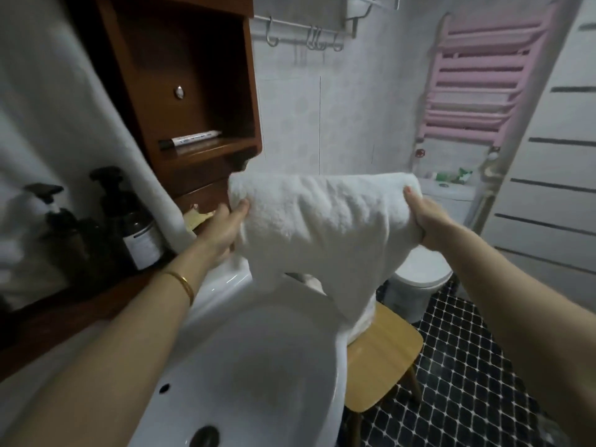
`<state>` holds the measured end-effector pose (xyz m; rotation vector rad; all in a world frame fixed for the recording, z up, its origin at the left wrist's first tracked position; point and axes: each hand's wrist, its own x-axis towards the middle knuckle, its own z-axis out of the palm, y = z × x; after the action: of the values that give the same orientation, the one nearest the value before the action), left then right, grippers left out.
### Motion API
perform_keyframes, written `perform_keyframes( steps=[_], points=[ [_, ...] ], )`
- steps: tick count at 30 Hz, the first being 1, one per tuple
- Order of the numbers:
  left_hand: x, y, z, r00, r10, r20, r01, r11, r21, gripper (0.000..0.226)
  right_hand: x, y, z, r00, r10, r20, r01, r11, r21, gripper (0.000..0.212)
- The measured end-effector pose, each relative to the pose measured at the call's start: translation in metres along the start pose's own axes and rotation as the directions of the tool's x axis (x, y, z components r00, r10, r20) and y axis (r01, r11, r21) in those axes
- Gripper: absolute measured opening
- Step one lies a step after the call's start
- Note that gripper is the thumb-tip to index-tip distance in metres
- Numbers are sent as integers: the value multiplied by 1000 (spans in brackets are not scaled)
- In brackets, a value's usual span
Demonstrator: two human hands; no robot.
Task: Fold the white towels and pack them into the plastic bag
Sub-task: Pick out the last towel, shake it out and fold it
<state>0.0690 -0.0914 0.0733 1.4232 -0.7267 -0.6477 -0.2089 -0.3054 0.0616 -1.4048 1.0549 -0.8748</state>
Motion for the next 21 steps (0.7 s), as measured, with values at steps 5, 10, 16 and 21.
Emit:
perform_keyframes(
  steps=[5,10,16,21],
  points=[
    [-47,-121,-25,959,-269,85,259,959,115,38,-52,134,15,976,216,-22,-216,962,-168,57],
    [-82,-196,-38,878,-476,40,471,876,104,42,-89,200,22,937,342,-70,-346,880,-325,54],
    [-97,-224,-32,817,-559,-142,577,787,218,75,-107,224,32,908,392,-149,-417,879,-232,48],
    [-99,-232,-27,870,-410,-274,489,788,373,62,-110,223,38,938,192,-288,-285,902,-326,38]
  ],
)
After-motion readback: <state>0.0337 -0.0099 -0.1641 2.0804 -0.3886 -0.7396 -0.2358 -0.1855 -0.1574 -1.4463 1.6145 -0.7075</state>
